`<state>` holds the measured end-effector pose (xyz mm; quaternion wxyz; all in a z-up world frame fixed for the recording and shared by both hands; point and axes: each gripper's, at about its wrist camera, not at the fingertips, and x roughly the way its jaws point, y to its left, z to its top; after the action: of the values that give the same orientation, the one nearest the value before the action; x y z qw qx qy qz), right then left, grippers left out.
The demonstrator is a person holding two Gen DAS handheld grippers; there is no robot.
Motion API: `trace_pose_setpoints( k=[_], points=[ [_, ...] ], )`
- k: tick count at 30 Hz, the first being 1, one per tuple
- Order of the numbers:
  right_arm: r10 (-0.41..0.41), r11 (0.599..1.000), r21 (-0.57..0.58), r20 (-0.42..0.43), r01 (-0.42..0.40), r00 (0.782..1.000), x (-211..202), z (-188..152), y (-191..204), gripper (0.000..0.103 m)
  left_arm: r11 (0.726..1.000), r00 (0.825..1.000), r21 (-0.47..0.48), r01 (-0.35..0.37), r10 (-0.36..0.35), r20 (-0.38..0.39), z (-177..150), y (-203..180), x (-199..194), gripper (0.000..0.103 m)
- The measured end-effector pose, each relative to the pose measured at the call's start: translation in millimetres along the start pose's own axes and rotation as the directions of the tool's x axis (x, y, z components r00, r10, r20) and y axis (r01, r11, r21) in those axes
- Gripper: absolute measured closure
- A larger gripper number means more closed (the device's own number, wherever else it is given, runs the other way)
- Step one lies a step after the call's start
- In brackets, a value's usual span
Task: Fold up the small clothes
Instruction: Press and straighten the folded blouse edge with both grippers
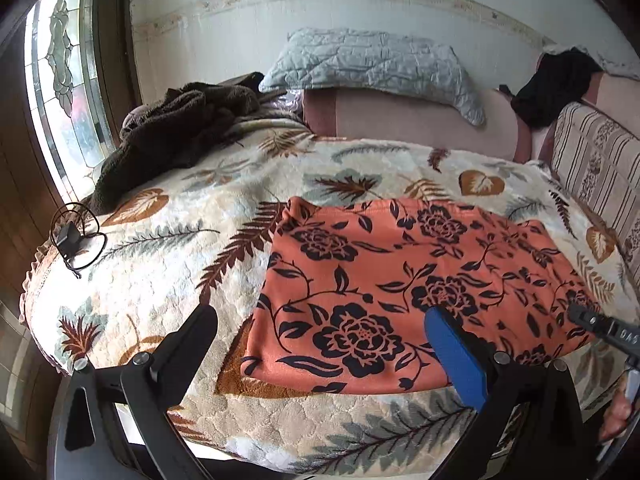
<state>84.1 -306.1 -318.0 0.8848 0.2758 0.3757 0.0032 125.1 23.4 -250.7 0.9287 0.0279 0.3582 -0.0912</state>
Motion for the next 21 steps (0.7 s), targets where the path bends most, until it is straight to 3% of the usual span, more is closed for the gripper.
trace_pose_setpoints(
  k=[6, 12, 14, 16, 21],
  points=[
    [-0.017, 1.000, 0.014, -0.083, 0.019, 0.996, 16.4, -12.2, -2.9, 0.073, 1.000, 0.997, 0.010, 0.011, -0.011, 0.076, 12.4, -4.8, -36.2, 0.000],
    [0.043, 0.998, 0.039, -0.024, -0.042, 0.999, -0.4, -9.5, -9.4, 0.073, 1.000, 0.993, 0.026, 0.003, -0.006, 0.118, 21.2, -14.0, -55.0, 0.000],
    [0.055, 0.998, 0.042, 0.001, -0.055, 0.998, -6.7, -8.7, -11.0, 0.066, 0.999, 0.993, 0.034, 0.006, -0.010, 0.119, 23.0, -19.4, -56.4, 0.000],
    [0.078, 0.995, 0.063, 0.029, -0.080, 0.997, -12.8, -9.0, -15.5, 0.034, 0.999, 0.992, 0.046, 0.004, -0.010, 0.123, 23.9, -25.3, -56.0, 0.000],
    [0.126, 0.986, 0.097, 0.068, -0.133, 0.990, -27.1, -6.6, -30.6, 0.034, 0.997, 0.995, 0.071, -0.004, -0.003, 0.099, 23.7, -38.0, -44.5, 0.000]
  ],
)
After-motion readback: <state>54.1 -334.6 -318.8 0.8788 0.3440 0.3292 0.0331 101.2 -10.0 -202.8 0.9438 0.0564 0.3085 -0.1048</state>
